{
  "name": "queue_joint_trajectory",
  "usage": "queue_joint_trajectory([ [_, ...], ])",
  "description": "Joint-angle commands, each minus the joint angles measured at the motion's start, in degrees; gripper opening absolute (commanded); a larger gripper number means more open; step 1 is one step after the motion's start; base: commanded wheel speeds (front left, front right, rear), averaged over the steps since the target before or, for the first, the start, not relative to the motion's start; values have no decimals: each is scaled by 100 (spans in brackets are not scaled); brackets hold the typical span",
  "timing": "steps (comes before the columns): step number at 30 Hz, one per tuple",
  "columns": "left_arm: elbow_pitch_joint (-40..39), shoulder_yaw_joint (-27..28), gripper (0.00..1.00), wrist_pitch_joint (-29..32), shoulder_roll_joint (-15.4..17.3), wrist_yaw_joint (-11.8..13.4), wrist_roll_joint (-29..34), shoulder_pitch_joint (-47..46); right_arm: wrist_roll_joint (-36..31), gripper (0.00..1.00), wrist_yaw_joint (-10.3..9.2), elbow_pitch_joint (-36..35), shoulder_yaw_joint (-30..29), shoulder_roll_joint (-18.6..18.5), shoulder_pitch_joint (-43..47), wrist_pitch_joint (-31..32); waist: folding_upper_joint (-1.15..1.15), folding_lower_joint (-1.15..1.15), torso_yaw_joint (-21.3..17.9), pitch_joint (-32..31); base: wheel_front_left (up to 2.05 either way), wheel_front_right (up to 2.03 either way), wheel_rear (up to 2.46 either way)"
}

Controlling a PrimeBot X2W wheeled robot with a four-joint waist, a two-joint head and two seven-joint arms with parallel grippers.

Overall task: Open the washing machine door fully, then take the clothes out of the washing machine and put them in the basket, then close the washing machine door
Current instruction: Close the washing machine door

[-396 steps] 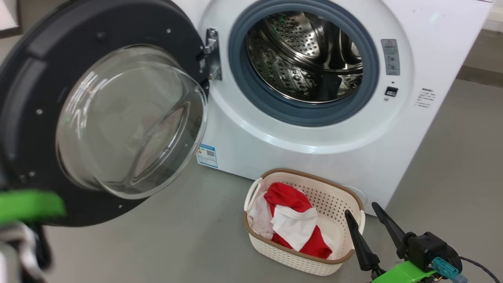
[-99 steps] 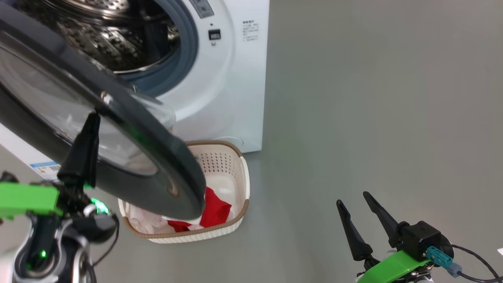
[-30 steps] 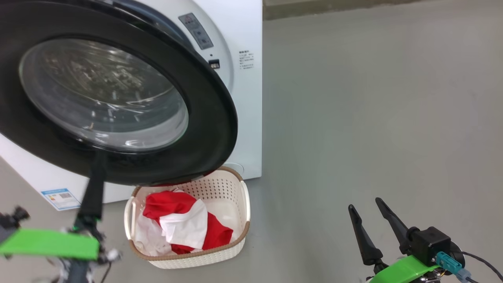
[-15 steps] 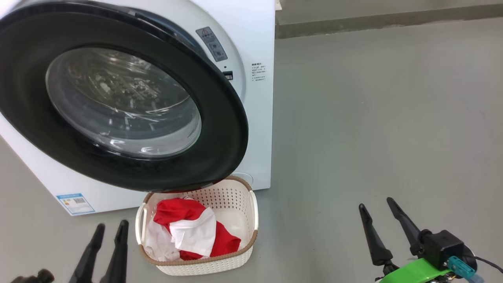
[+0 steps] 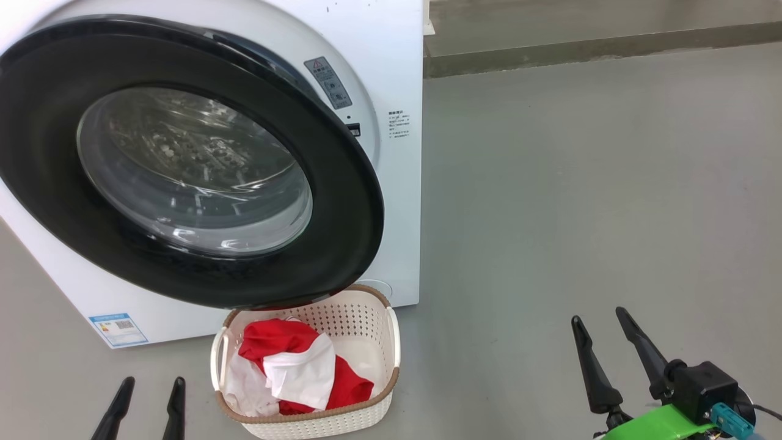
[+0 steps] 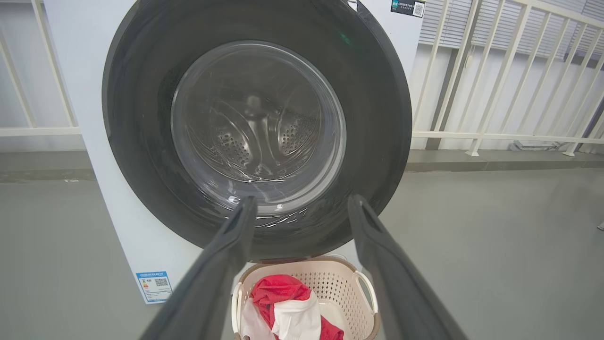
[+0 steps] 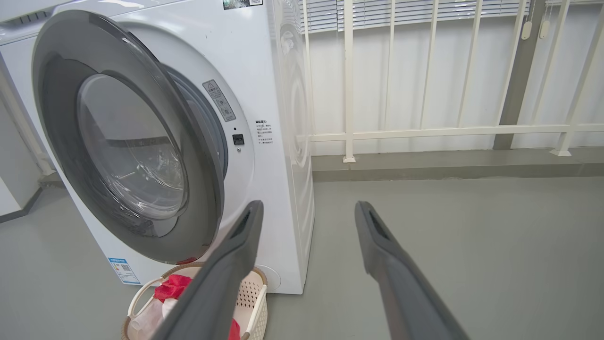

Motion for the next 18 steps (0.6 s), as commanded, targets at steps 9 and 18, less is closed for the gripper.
queue_joint_trajectory([
  [9,-94,401,100,-68,-156,-33,308,-62,-6,100,28,-140,125,-27,-11,-37,0,0,-33,-6,0,0,0],
  [18,-58,489,100,-68,-171,-33,338,-61,-38,100,28,-113,104,-27,32,-37,0,0,24,-45,0,0,0],
])
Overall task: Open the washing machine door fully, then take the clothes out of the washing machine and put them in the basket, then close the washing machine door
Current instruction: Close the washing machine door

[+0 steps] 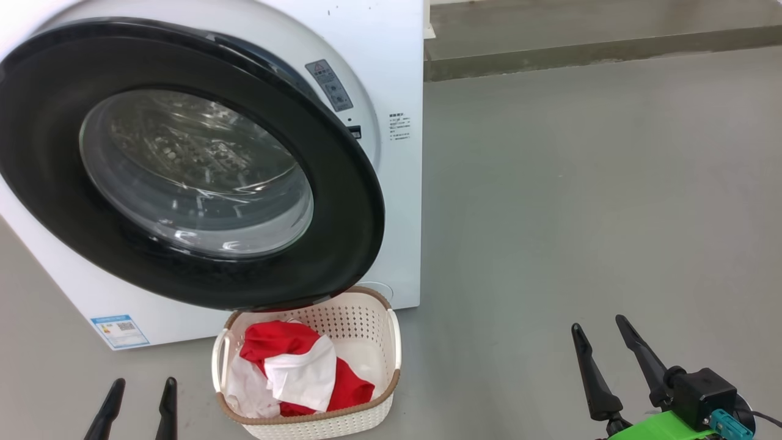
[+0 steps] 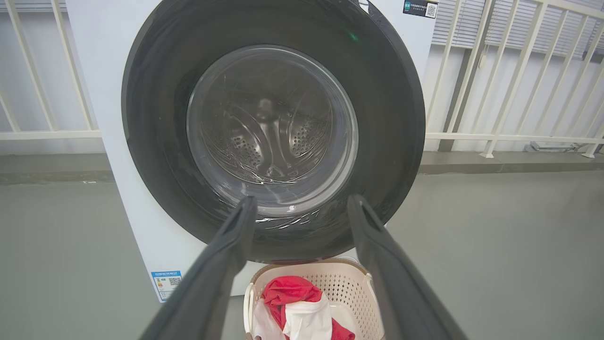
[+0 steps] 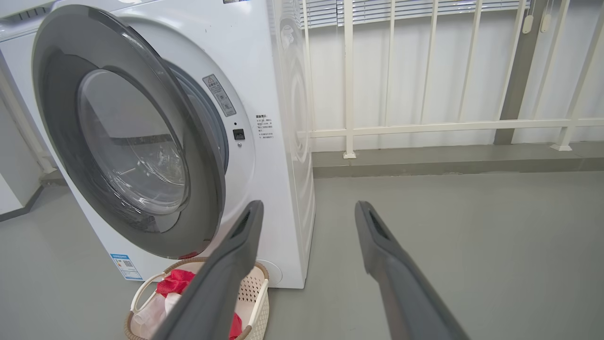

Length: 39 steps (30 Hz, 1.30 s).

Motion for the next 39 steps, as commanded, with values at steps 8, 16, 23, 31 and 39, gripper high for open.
queue_joint_trajectory([
  [8,-149,226,100,-70,13,-32,109,-111,79,100,28,-91,150,-44,-136,-37,0,0,102,3,0,0,0],
  [16,-162,144,100,-70,1,-32,146,-135,125,0,28,39,162,-44,-256,-37,0,0,276,45,0,0,0],
  [23,-217,230,100,-70,-59,-32,107,-174,244,0,28,806,426,-44,-740,-37,0,0,513,131,0,0,0],
  [31,-268,139,100,-70,-68,-32,101,-252,557,0,28,1904,993,-44,-1845,-37,0,0,868,233,0,0,0],
  [39,-242,77,100,-70,-38,-32,100,-354,881,0,28,2619,1781,-44,-2852,-37,0,0,1217,432,0,0,0],
])
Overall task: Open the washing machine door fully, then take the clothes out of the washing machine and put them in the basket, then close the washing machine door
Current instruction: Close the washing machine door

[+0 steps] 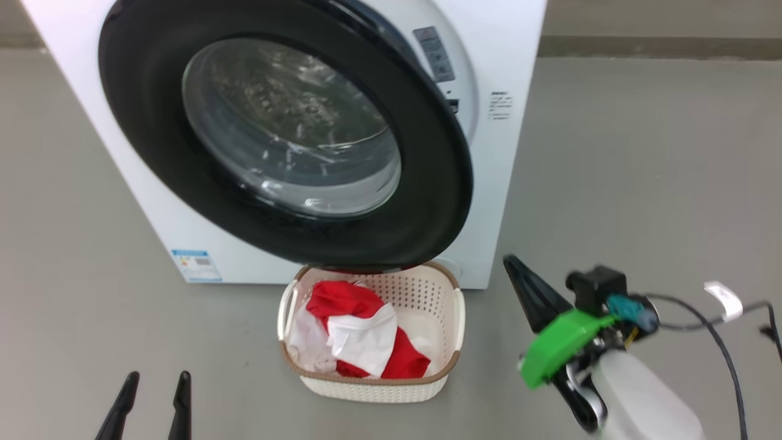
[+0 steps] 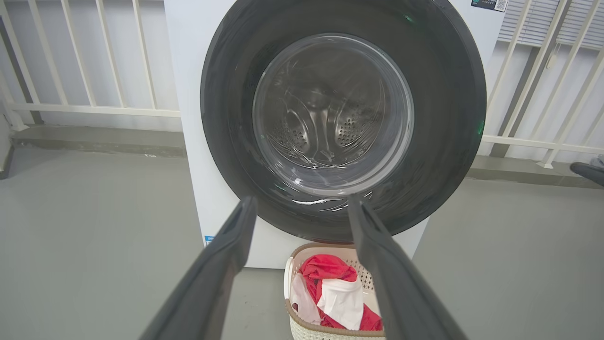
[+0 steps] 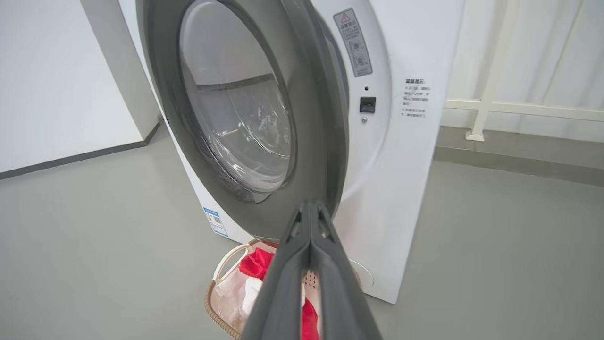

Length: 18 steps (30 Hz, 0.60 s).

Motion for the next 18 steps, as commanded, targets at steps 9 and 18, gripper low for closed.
queue_joint_trajectory([
  [9,-152,37,100,-69,82,-32,-6,-638,251,0,28,399,542,19,-1335,-37,0,0,564,614,0,0,0],
  [18,-125,-170,100,-69,-57,-32,-193,-936,190,0,28,857,442,19,-2151,-37,0,0,915,1012,0,0,0],
])
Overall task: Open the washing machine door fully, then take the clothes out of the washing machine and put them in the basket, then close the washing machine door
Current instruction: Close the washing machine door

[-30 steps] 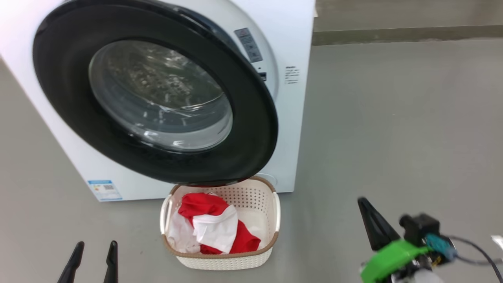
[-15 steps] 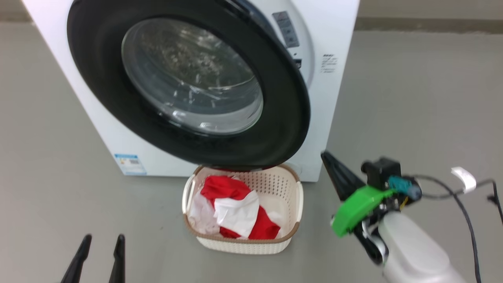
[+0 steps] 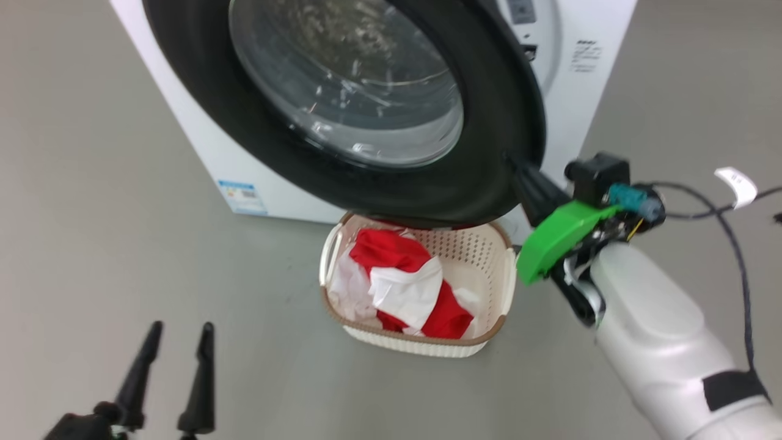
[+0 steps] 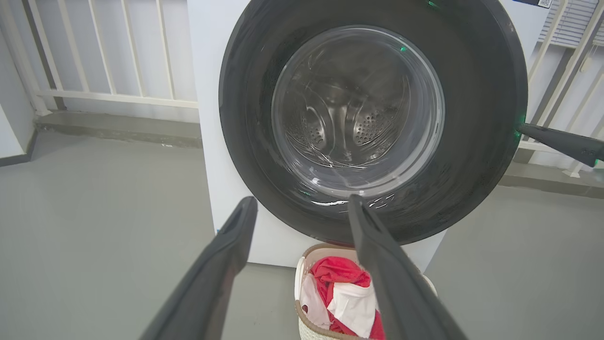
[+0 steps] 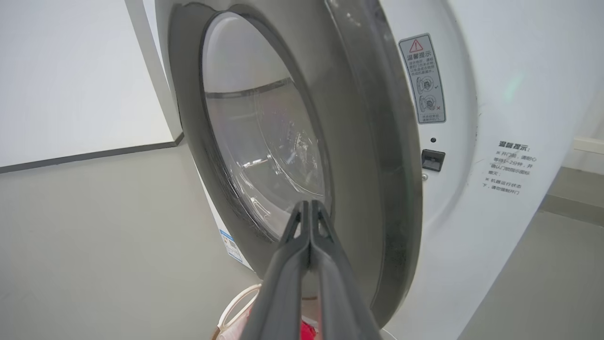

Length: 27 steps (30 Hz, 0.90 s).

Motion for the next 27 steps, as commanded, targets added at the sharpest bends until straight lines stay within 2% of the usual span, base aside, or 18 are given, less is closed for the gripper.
queue_joint_trajectory([
  [1,-123,117,100,-69,29,-32,-98,-233,-42,0,28,-73,14,62,-218,-37,0,0,204,224,0,0,0],
  [11,44,-285,100,-69,95,-32,-471,-557,-313,0,28,197,-356,-14,-928,-37,0,0,366,680,0,0,0],
  [20,219,-526,100,-69,48,-32,-829,-938,-522,0,28,293,-671,-230,-1620,-37,0,0,480,1132,0,0,0],
  [27,332,-647,100,-69,77,-32,-897,-1137,-457,0,28,299,-981,-327,-2077,-37,0,0,516,1418,0,0,0],
])
